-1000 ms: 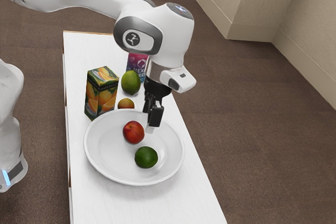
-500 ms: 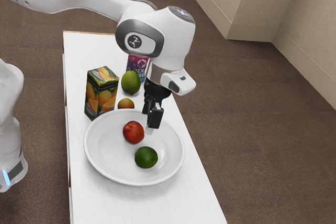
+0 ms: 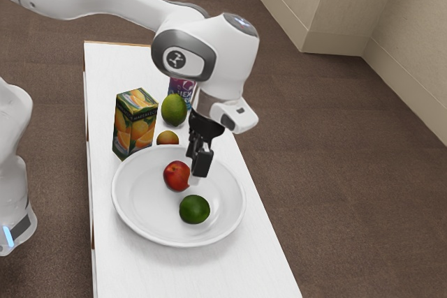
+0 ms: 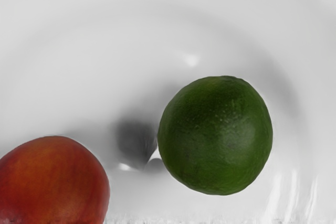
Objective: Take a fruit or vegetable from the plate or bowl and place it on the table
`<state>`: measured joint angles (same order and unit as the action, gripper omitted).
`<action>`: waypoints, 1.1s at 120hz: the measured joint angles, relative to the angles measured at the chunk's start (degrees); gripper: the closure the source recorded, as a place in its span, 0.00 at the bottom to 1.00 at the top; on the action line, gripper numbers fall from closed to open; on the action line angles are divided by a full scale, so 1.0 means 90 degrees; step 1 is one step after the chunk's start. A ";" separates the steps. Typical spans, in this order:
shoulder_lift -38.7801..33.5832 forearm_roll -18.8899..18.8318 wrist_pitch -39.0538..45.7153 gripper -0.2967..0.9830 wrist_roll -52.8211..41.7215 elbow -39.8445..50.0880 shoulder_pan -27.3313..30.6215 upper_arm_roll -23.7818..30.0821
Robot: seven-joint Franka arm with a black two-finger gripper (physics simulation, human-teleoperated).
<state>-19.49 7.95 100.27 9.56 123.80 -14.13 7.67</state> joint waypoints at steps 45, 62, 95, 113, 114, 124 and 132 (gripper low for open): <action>-0.0064 0.0549 -0.0073 0.23 -0.0001 0.0242 -0.0533 0.0044; -0.0018 0.0679 0.0031 0.23 0.0000 0.0239 -0.0529 0.0111; 0.0342 0.0683 0.0508 0.23 0.0000 0.0208 -0.0487 0.0132; 0.0476 0.0659 0.0731 0.23 -0.0003 0.0188 -0.0434 0.0134; 0.0479 0.0654 0.0743 0.23 -0.0003 0.0187 -0.0422 0.0134; 0.0532 0.0614 0.0837 0.23 -0.0005 0.0184 -0.0359 0.0130; 0.0569 0.0570 0.0890 0.23 -0.0006 0.0183 -0.0279 0.0130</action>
<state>-14.36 13.07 108.27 9.51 125.45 -16.64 8.85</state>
